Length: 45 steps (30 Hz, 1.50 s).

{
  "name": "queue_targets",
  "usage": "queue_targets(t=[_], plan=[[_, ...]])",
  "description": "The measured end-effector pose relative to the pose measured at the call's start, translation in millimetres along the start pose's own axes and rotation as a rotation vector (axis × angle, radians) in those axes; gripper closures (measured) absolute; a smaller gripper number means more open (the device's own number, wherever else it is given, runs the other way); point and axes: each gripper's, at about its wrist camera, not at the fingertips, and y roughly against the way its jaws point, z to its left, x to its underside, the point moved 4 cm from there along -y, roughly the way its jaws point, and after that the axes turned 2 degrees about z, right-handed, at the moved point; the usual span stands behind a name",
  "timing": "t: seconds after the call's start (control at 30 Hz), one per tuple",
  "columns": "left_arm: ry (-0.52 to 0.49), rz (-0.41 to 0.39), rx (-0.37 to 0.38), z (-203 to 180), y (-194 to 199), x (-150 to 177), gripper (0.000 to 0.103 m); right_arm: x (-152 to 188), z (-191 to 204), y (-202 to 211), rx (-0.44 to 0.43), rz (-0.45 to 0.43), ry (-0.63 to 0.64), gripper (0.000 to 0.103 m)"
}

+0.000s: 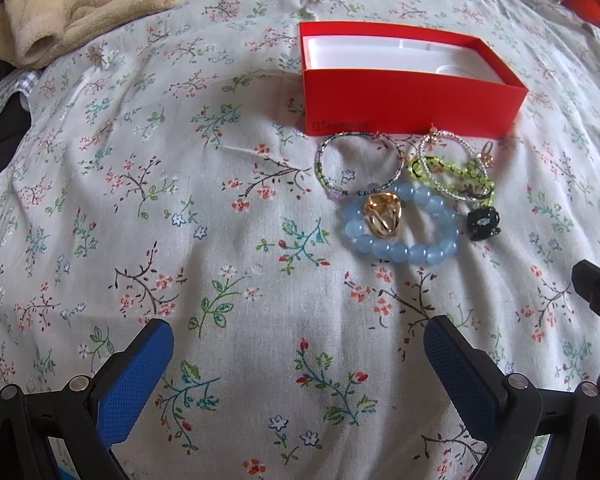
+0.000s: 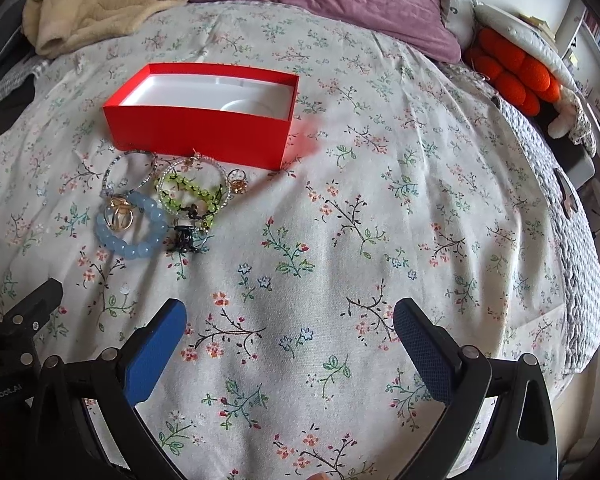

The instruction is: Organize jewelry

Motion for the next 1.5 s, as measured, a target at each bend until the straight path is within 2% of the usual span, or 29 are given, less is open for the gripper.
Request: queue_targets(t=[0.13, 0.33, 0.47, 0.67, 0.77, 0.83, 0.9, 0.97, 1.03, 1.1, 1.13, 1.23, 1.33, 1.5], plan=[[-0.007, -0.008, -0.010, 3, 3, -7, 0.000, -4, -4, -1, -0.078, 0.017, -0.035, 0.000], [-0.031, 0.044, 0.031, 10, 2, -23, 0.000, -19, -15, 3, -0.107, 0.046, -0.036, 0.000], [-0.074, 0.053, 0.018, 13, 2, -36, 0.000, -32, -15, 4, -0.109, 0.075, 0.011, 0.000], [-0.011, 0.067, 0.124, 23, -9, -59, 0.001, -50, -16, -7, -0.185, 0.136, 0.016, 0.000], [-0.006, 0.041, 0.205, 21, -19, -64, 0.006, -50, -16, -24, -0.307, 0.154, -0.037, 0.002], [-0.006, 0.041, 0.262, 19, -28, -65, 0.014, -47, -15, -39, -0.388, 0.204, -0.083, 0.017], [-0.027, 0.050, 0.312, 12, -34, -68, 0.021, -50, -12, -45, -0.456, 0.210, -0.104, 0.022], [-0.051, 0.038, 0.341, 7, -38, -71, 0.024, -57, -12, -47, -0.479, 0.197, -0.132, 0.024], [-0.047, 0.044, 0.343, 5, -45, -75, 0.030, -62, -9, -48, -0.493, 0.184, -0.142, 0.031], [-0.025, 0.062, 0.345, 4, -54, -81, 0.048, -67, -5, -52, -0.502, 0.192, -0.152, 0.040], [-0.013, 0.071, 0.349, 4, -59, -84, 0.052, -70, -2, -54, -0.504, 0.200, -0.153, 0.047], [-0.005, 0.088, 0.329, 2, -71, -91, 0.058, -76, 8, -62, -0.489, 0.221, -0.147, 0.061], [-0.011, 0.102, 0.295, -1, -81, -93, 0.068, -81, 13, -75, -0.463, 0.255, -0.143, 0.074], [0.001, 0.106, 0.265, 3, -90, -98, 0.082, -85, 14, -90, -0.447, 0.281, -0.168, 0.086]])
